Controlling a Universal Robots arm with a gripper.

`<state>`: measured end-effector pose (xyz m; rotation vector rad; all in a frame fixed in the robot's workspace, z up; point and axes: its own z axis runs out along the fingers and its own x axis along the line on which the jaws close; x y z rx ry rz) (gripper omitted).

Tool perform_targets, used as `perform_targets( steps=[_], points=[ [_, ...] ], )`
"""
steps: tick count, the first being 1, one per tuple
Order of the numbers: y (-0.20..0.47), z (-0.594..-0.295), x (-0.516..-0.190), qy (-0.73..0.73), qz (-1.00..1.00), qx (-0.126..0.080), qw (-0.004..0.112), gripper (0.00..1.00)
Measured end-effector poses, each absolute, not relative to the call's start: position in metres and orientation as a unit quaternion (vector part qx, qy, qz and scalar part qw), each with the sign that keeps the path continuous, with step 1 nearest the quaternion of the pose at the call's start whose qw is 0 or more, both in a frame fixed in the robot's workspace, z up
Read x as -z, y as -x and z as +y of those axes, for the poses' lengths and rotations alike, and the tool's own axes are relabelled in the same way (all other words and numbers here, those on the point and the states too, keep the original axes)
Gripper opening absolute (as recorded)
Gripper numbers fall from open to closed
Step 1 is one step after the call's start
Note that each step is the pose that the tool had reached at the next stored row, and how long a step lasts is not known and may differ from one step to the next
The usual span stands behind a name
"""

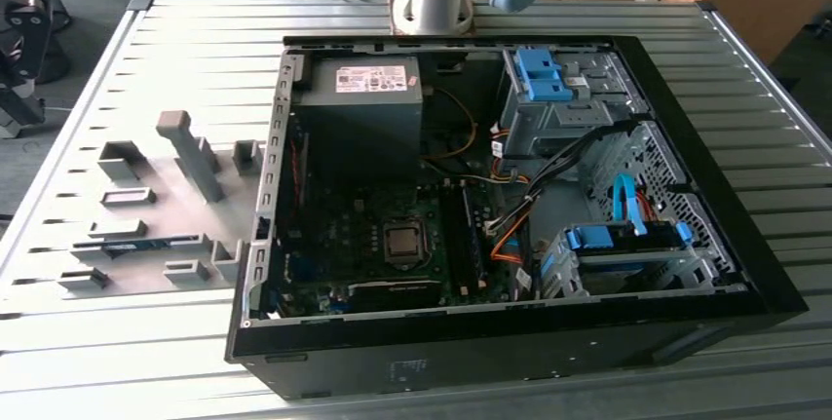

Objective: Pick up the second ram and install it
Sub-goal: 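Pick up the second ram and move it above second insertion slot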

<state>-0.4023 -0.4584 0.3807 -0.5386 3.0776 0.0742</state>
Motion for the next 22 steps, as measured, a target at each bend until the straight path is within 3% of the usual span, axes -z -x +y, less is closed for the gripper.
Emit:
perform_targets(
  steps=[22],
  points=[
    [0.4024, -0.4589, -0.3736, 0.289, 0.957, -0.024, 0.001, 0.1]
  ],
)
